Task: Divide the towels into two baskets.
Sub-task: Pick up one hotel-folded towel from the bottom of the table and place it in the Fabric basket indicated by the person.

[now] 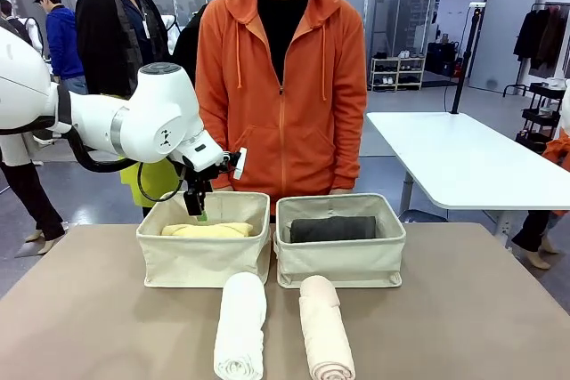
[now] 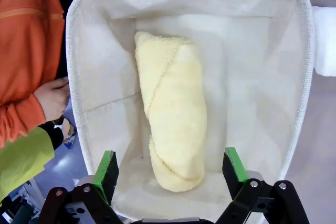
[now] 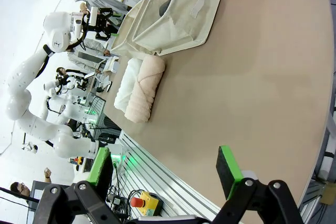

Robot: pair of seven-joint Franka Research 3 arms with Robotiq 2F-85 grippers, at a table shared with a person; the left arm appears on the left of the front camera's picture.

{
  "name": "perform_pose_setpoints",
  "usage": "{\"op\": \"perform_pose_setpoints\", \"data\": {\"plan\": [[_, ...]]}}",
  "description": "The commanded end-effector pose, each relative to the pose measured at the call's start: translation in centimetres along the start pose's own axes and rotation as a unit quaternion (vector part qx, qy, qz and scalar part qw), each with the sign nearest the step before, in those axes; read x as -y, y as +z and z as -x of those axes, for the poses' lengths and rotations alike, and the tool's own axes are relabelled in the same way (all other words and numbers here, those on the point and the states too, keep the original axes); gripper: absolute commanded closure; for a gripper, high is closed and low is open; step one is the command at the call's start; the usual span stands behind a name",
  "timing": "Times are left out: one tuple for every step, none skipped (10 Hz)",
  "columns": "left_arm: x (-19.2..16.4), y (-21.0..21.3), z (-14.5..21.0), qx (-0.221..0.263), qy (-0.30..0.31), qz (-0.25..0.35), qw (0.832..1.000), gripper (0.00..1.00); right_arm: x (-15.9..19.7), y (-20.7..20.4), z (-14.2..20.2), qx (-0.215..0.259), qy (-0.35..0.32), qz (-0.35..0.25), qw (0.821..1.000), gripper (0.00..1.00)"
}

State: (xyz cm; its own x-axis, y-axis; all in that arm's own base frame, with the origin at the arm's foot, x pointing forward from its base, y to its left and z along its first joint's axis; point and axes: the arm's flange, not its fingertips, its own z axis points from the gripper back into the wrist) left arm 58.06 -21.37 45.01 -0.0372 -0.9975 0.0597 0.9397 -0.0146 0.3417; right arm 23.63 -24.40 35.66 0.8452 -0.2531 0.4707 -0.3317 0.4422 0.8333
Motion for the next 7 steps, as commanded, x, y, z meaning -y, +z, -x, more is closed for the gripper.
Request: {"op": "perform_pose_setpoints", "data": {"plan": [[-0.27,0.04,0.26,0.0,0.001,-0.005,1.0,0.0,-0.26,0.23,0.01,-0.003,0.003,-0.001,1.0,0.0],[-0.27,0.04,0.26,0.0,0.001,-0.005,1.0,0.0,-0.26,0.23,0.01,-0.003,0.003,-0.001,1.0,0.0],[-0.27,0.04,0.26,0.0,0.001,-0.005,1.0,0.0,-0.26,0.23,0.01,-0.003,0.003,-0.001,1.0,0.0],[-0.27,0.04,0.26,0.0,0.001,-0.005,1.0,0.0,-0.26,0.23,0.01,-0.003,0.003,-0.001,1.0,0.0],[-0.27,0.04,0.26,0.0,0.001,-0.005,1.0,0.0,-0.26,0.23,0.01,-0.003,0.003,-0.001,1.0,0.0],[-0.27,0.04,0.26,0.0,0.001,-0.005,1.0,0.0,-0.26,0.23,0.01,-0.003,0.003,-0.001,1.0,0.0],[-0.27,0.04,0.26,0.0,0.001,-0.005,1.0,0.0,-0.26,0.23,0.01,-0.003,0.003,-0.001,1.0,0.0]]}}
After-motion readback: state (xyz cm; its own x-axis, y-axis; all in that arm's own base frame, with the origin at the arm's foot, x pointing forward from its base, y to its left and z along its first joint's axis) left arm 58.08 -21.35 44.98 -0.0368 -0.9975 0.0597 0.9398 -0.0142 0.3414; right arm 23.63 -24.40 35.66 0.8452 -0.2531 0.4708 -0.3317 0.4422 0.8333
